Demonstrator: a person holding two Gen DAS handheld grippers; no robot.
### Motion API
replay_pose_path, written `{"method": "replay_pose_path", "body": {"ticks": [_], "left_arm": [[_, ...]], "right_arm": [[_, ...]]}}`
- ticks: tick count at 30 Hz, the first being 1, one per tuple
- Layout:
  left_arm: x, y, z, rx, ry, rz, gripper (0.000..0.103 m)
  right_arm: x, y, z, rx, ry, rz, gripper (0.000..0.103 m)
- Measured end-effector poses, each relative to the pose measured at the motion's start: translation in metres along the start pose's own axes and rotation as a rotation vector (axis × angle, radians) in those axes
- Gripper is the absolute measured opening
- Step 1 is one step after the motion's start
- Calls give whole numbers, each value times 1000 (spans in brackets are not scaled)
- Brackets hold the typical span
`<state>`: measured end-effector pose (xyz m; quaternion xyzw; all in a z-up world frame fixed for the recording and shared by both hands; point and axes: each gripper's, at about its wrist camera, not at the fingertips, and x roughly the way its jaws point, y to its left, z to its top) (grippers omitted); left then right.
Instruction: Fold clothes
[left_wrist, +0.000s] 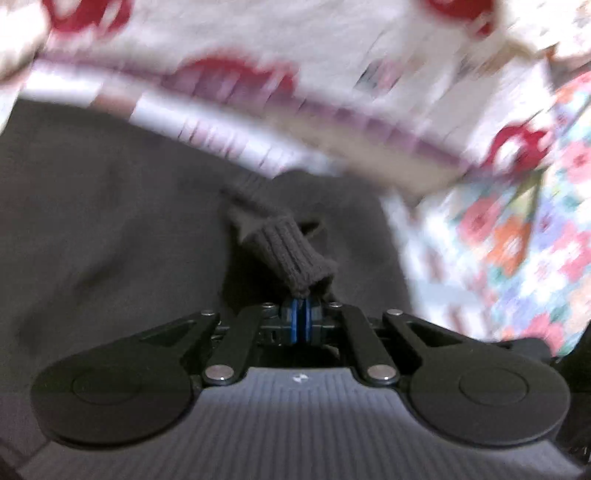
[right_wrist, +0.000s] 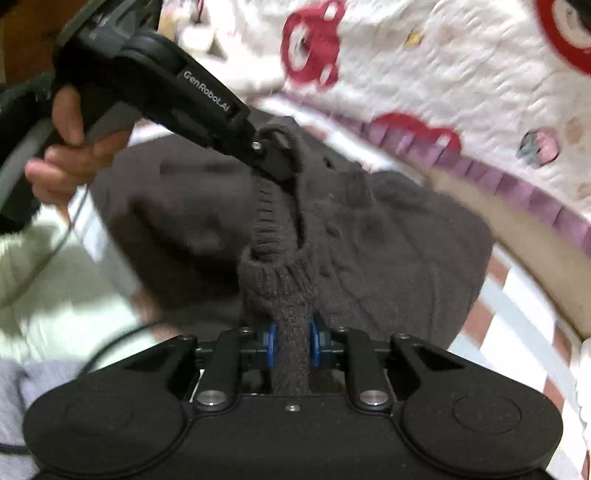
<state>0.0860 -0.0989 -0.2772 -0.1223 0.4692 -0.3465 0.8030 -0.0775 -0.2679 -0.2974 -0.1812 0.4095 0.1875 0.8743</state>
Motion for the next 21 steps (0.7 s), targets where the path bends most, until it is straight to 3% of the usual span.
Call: {"method": "replay_pose_path", "body": {"ticks": [2, 4, 6, 8, 11, 12, 13, 15, 18, 21], "left_arm": [[13, 4, -9, 14, 88, 70, 6], [9, -5, -8, 65, 85, 105, 11], [-1, -16, -2, 122, 52, 128, 33], [-16, -27, 6, 168, -27, 142, 37], [-40, -37, 11, 201, -205, 85, 43], [-43, -39, 10, 195, -246, 54, 44], [-41, -42, 8, 194, -261, 22, 44], [-26, -49, 5, 210, -233, -13, 44], [2, -62, -7, 261, -100, -53, 44], [23, -72, -27, 310, 6, -15, 44]], "right_arm": [[8, 6, -6, -44, 36, -10, 22], [7, 9, -6, -58, 52, -7, 32], [0, 7, -3, -42, 55, 31, 44], [-12, -8, -6, 32, 23, 73, 48], [-31, -37, -13, 187, -42, 119, 49], [-37, -47, -16, 239, -63, 119, 53], [-43, -59, -20, 293, -78, 65, 54], [-51, -84, -28, 391, -102, 18, 54], [-54, -113, -31, 496, -113, -44, 54], [-43, -141, -14, 582, -136, -72, 55]]}}
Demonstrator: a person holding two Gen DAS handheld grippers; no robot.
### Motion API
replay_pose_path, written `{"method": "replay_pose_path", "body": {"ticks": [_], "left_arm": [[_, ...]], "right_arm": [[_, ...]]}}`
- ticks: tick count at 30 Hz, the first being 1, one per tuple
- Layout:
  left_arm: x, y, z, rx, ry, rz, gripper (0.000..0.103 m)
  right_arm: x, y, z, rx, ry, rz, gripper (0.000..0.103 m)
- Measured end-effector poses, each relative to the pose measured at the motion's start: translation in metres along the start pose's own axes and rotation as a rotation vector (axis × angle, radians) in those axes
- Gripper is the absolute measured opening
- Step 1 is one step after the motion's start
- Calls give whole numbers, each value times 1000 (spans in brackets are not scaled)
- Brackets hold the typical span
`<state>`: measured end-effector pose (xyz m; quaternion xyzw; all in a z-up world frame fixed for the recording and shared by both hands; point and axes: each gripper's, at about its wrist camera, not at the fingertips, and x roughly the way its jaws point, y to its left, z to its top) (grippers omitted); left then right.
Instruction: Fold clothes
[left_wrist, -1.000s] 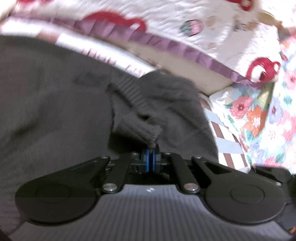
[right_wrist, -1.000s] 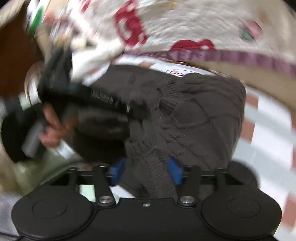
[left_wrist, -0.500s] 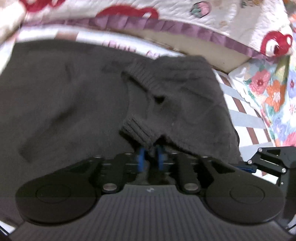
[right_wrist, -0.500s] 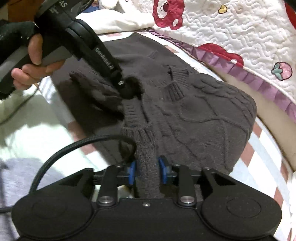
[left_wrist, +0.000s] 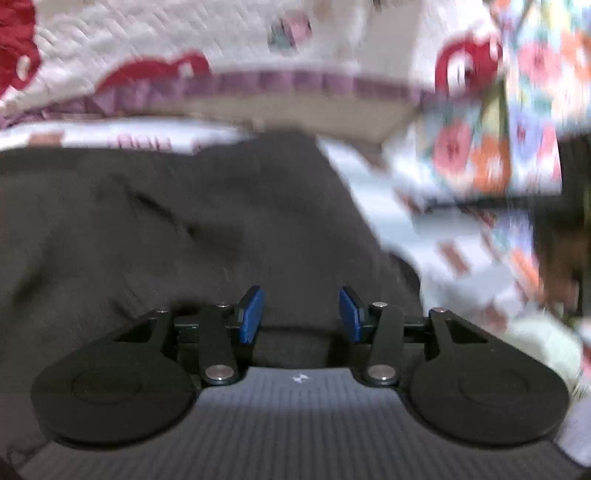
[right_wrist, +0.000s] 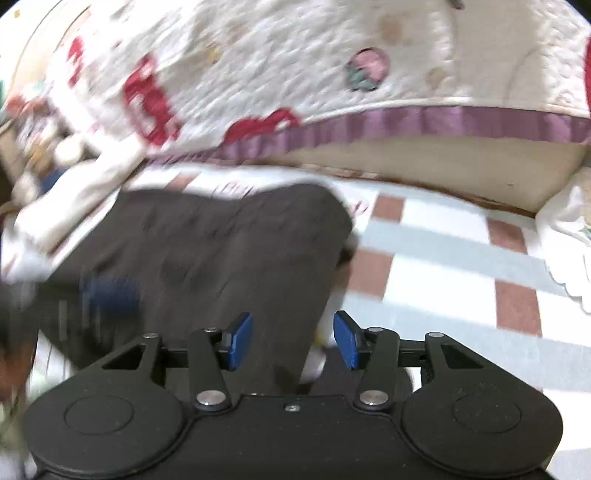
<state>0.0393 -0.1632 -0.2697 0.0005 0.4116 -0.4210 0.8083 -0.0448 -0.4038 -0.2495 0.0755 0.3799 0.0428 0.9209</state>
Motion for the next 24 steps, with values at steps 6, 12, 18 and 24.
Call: {"method": "replay_pose_path", "body": {"ticks": [6, 12, 18, 24], "left_arm": [[1, -9, -10, 2, 3, 43, 45], [5, -2, -8, -70, 41, -24, 31], [12, -8, 12, -55, 51, -100, 9], [22, -9, -11, -69, 94, -73, 9]], "right_arm": [[57, -26, 47, 298, -59, 7, 67], [126, -13, 49, 191, 29, -87, 69], [122, -33, 52, 172, -40, -109, 21], [114, -47, 39, 63, -24, -163, 39]]}}
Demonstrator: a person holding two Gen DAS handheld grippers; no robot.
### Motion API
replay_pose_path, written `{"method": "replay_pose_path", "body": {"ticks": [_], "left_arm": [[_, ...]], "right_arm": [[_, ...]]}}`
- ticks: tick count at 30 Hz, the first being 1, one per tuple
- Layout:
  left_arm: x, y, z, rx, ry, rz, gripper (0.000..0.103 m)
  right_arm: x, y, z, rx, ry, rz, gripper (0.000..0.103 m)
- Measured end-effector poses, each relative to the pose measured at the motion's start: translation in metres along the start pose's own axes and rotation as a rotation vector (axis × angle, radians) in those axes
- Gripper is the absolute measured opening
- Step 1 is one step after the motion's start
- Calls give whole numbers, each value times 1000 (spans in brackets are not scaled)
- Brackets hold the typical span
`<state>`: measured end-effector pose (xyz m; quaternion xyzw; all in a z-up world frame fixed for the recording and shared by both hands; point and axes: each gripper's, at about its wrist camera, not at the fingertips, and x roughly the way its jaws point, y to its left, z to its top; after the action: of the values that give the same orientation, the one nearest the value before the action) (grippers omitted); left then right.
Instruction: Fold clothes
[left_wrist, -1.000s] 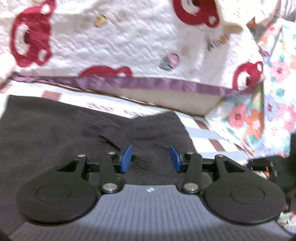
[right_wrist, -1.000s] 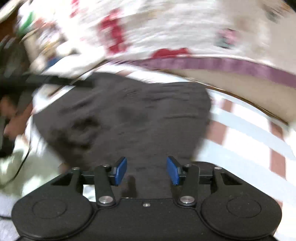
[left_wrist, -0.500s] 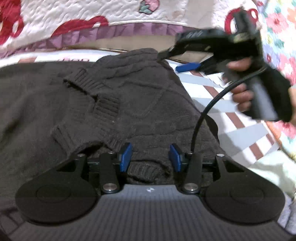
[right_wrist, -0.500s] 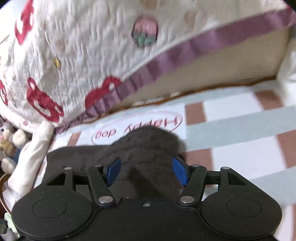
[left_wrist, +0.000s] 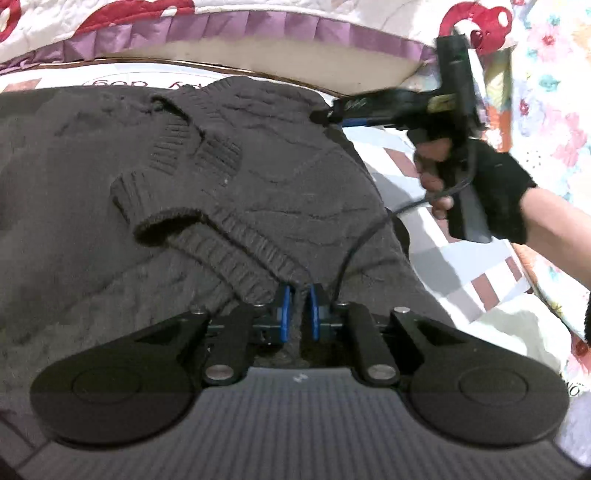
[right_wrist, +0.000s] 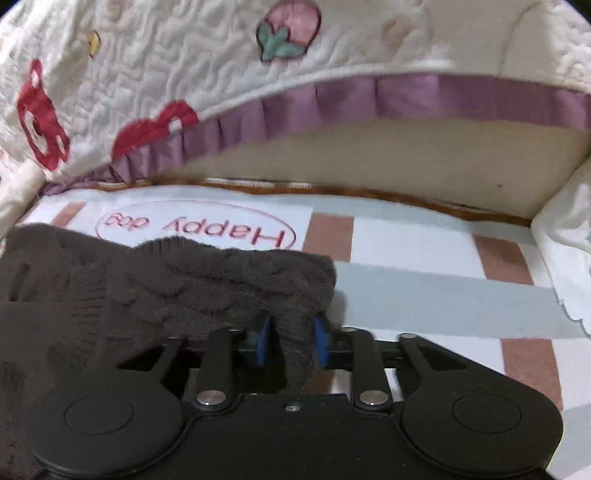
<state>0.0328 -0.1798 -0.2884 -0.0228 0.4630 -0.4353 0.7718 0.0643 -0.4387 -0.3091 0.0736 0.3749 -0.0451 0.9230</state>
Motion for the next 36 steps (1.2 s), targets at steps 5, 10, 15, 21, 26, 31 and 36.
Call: {"method": "replay_pose_path", "body": {"ticks": [5, 10, 15, 21, 26, 31, 36], "left_arm": [[-17, 15, -4, -68, -19, -24, 14], [-47, 43, 7, -150, -131, 22, 45], [-38, 72, 26, -259, -198, 87, 53], [-9, 66, 32, -186, -155, 188, 6], [-36, 47, 7, -147, -230, 275, 6], [-19, 63, 0, -184, -174, 299, 11], [-60, 57, 13, -95, -205, 347, 56]], "right_arm": [[-44, 6, -13, 66, -38, 206, 45], [-41, 51, -49, -166, 115, 286, 47], [-45, 58, -79, -232, 54, 282, 50], [-69, 66, -84, -227, 65, 439, 51], [-83, 77, -99, -243, 89, 563, 52], [-71, 93, -117, -363, 173, 480, 52], [-76, 106, -104, -400, 227, 440, 52]]}}
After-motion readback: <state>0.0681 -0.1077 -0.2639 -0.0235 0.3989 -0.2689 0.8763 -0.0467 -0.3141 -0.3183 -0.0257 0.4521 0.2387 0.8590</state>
